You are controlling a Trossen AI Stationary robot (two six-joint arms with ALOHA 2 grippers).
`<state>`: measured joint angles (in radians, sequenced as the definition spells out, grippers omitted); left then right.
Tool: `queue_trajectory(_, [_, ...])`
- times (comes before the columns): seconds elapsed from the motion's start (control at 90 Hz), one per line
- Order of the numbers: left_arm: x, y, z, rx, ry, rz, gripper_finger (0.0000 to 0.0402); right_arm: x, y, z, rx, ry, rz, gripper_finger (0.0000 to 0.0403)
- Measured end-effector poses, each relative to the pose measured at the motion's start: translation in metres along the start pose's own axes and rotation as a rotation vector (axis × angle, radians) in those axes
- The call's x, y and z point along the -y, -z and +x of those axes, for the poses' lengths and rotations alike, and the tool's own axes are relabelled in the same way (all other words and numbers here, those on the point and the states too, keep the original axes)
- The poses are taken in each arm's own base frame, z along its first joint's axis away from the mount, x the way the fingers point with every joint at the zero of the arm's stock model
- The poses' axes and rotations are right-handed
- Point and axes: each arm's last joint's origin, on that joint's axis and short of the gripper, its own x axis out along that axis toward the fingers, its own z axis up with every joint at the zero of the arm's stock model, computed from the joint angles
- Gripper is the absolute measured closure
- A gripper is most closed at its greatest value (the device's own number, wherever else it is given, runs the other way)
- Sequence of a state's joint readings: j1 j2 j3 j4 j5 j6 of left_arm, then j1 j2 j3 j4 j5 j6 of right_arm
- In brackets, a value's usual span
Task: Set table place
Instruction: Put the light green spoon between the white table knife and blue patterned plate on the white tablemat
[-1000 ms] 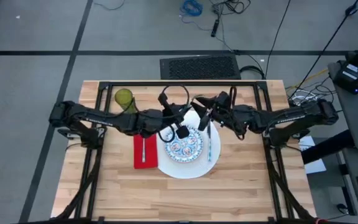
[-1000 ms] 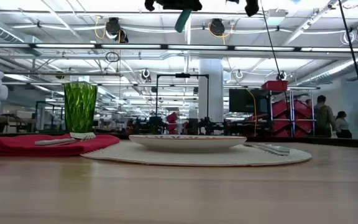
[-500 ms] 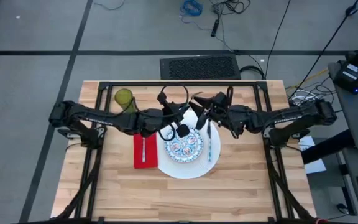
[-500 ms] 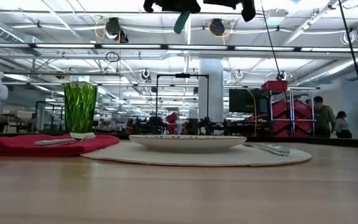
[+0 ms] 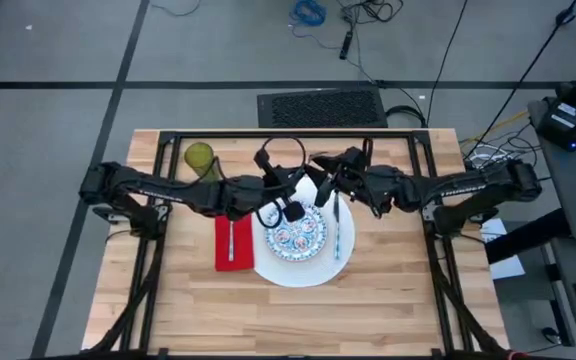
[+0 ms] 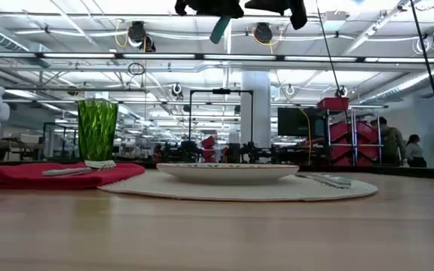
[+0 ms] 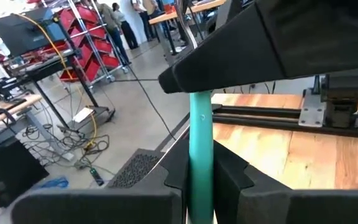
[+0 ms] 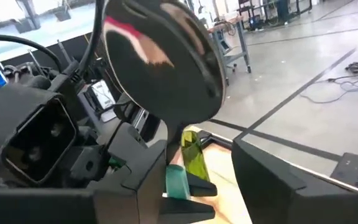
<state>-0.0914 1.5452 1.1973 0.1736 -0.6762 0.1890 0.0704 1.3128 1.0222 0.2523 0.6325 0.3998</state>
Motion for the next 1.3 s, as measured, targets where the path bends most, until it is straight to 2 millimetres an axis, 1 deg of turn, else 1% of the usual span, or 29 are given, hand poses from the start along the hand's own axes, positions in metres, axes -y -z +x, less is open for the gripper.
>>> queue_trajectory(0.167, [0.0, 0.0001, 0.0, -0.001, 0.0, 0.001, 0.0376, -0.0004, -0.0004, -0.0001, 0.003, -0.005, 0.0, 0.0277])
queue_trajectory(0.422, [-0.0004, 0.0003, 0.0002, -0.003, -0.006, 0.002, 0.0374, -0.0006, -0.001, -0.0001, 0.008, -0.007, 0.01, 0.037])
queue_trajectory(0.489, [-0.0003, 0.0005, 0.0003, -0.004, -0.004, 0.003, 0.0374, -0.0011, -0.001, -0.0003, 0.007, -0.013, 0.013, 0.0388])
queue_trajectory(0.578, [-0.0003, 0.0006, 0.0003, -0.005, -0.004, 0.004, 0.0374, -0.0011, -0.001, -0.0003, 0.006, -0.015, 0.013, 0.0392])
queue_trajectory(0.7, [-0.0003, 0.0006, 0.0003, -0.005, -0.004, 0.001, 0.0373, -0.001, -0.0009, -0.0003, 0.007, -0.012, 0.012, 0.0382])
queue_trajectory(0.822, [0.0009, 0.0013, 0.0002, -0.008, 0.037, -0.055, 0.0369, -0.0011, -0.0009, -0.0003, 0.007, -0.013, 0.011, 0.0385])
queue_trajectory(0.956, [0.0018, 0.0036, -0.0007, -0.037, 0.078, -0.118, 0.0338, -0.001, -0.0002, -0.0004, 0.002, -0.014, 0.005, 0.0391])
queue_trajectory(1.178, [0.0031, 0.0056, -0.0016, -0.056, 0.089, -0.108, 0.026, 0.0006, -0.0001, 0.0, 0.01, 0.014, -0.003, 0.0397])
queue_trajectory(1.3, [0.0026, 0.0073, -0.0018, -0.072, 0.072, -0.087, 0.0227, 0.0007, -0.0002, -0.0003, 0.006, 0.011, -0.007, 0.0402])
